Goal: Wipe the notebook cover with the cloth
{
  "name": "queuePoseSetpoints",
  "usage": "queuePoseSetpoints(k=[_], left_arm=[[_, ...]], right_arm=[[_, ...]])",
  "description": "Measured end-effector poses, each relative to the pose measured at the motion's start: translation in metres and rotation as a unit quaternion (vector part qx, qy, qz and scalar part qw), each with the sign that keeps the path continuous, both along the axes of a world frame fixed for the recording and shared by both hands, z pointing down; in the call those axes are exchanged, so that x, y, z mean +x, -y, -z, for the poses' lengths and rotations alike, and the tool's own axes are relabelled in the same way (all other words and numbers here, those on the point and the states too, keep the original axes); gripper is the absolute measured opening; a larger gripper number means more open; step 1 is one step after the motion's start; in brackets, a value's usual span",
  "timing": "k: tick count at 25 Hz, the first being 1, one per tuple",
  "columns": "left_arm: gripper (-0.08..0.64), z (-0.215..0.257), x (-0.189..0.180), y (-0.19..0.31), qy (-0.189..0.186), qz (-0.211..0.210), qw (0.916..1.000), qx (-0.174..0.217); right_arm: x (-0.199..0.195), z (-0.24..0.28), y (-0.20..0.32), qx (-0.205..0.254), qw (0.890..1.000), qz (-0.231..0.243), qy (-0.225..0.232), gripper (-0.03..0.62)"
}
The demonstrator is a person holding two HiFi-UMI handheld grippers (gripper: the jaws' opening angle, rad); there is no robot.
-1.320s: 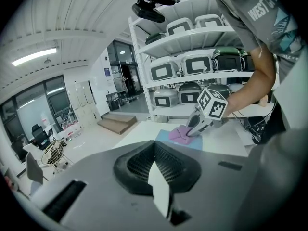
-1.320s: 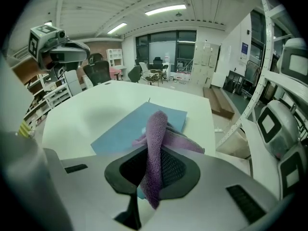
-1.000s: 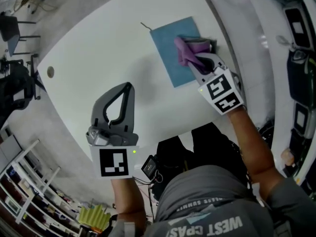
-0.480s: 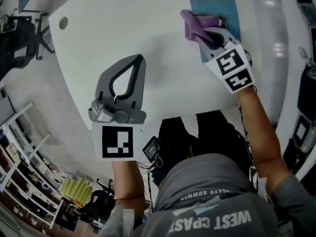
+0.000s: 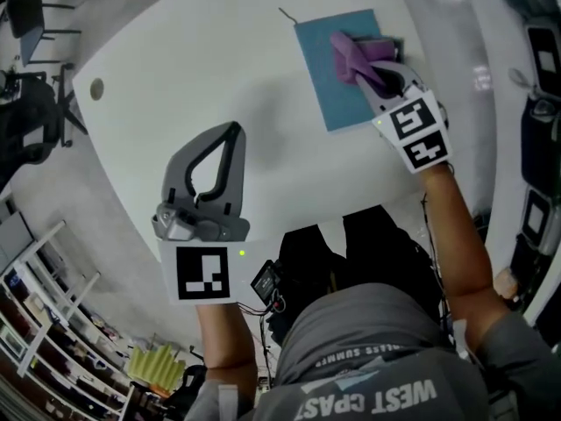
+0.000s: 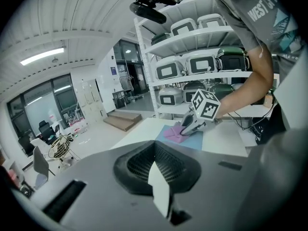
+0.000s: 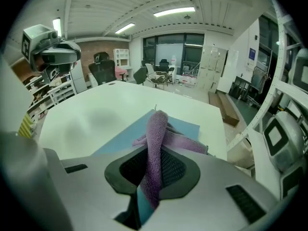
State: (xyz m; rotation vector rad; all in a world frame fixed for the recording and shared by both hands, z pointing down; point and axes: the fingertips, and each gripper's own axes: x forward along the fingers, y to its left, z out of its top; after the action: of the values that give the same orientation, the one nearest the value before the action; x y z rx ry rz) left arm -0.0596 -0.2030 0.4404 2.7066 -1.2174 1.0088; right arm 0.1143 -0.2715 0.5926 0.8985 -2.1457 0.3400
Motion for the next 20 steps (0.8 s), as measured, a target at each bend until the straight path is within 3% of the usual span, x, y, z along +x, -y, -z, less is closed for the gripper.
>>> queuePoseSetpoints(k=[4, 8, 14, 20], left_arm=[[0.003, 0.000, 0.026, 0.007, 0.001, -0.019, 0.9998, -0.001], [0.003, 0.001, 0.044, 0.009, 0.000, -0.029, 0.9996, -0.001], [0.003, -0.002, 0.039, 0.003, -0.001, -0.015, 0.9999, -0.001], [0.003, -0.009, 0.016, -0.012, 0.001, 0.017, 0.9998, -0.006]], right_arm=[[0.040, -0.001, 0.006, 0.002, 0.999, -0.032, -0.006, 0.069], [0.048, 0.000, 0.006, 0.002, 0.999, -0.033, -0.004, 0.069], [0.019, -0.002, 0.008, 0.003, 1.000, -0.001, 0.009, 0.069], [-0.036, -0.002, 0.005, 0.002, 0.998, 0.061, 0.024, 0.069]])
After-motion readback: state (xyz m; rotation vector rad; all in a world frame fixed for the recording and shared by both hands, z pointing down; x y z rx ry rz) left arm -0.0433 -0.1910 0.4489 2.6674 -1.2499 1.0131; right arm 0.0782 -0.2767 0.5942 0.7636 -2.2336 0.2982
